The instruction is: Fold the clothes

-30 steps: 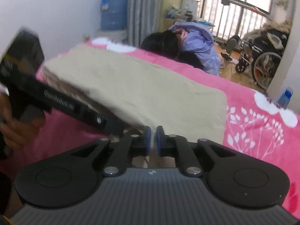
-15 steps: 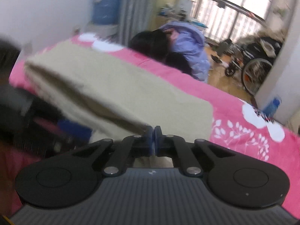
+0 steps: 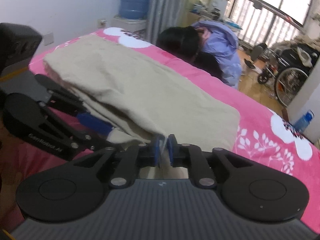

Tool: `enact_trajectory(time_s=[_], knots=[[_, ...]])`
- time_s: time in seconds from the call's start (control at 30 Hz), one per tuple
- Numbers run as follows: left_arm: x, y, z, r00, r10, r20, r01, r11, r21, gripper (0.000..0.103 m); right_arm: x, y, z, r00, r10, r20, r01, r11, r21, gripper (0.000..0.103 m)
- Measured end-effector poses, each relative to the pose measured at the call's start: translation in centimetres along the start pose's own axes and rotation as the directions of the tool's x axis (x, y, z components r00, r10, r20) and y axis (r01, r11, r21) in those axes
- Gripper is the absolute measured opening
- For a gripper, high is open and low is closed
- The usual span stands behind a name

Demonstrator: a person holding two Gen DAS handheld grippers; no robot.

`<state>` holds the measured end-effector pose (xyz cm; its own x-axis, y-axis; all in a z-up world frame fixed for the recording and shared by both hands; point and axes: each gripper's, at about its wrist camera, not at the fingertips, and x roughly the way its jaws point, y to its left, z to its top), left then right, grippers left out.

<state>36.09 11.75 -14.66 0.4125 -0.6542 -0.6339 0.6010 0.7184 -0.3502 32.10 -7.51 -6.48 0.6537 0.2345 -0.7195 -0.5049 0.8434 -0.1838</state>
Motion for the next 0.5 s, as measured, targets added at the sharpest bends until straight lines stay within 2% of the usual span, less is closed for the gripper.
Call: enact_trajectory(time_s=[0.07, 0.13, 0.33, 0.5], knots=[[0.0, 0.0, 0.0, 1.0, 0.001, 0.0, -0.001, 1.0, 0.002, 0.039, -0.3, 0.4, 0.0, 1.0, 0.01, -0.003, -0.01, 0.999, -0.044, 0.024], [0.1, 0.0, 0.1, 1.0, 0.001, 0.0, -0.001, 1.0, 0.002, 0.039, -0.3, 0.8, -0.1, 1.0, 0.009, -0.013, -0.01, 0.996, -0.089, 0.025], [-0.3, -0.7, 0.1, 1.0, 0.004, 0.015, -0.005, 0.998, 0.055, 0.039, 1.5, 2.2, -0.6, 0.997, -0.064, -0.053, 0.048, 0.964, -0.262, 0.023], [0.0, -1.0, 0.1, 1.0, 0.0, 0.016, -0.001, 0.997, 0.076, 0.04, 3.0, 2.6, -0.3, 0.997, -0.048, -0.067, 0.027, 0.955, -0.295, 0.024]])
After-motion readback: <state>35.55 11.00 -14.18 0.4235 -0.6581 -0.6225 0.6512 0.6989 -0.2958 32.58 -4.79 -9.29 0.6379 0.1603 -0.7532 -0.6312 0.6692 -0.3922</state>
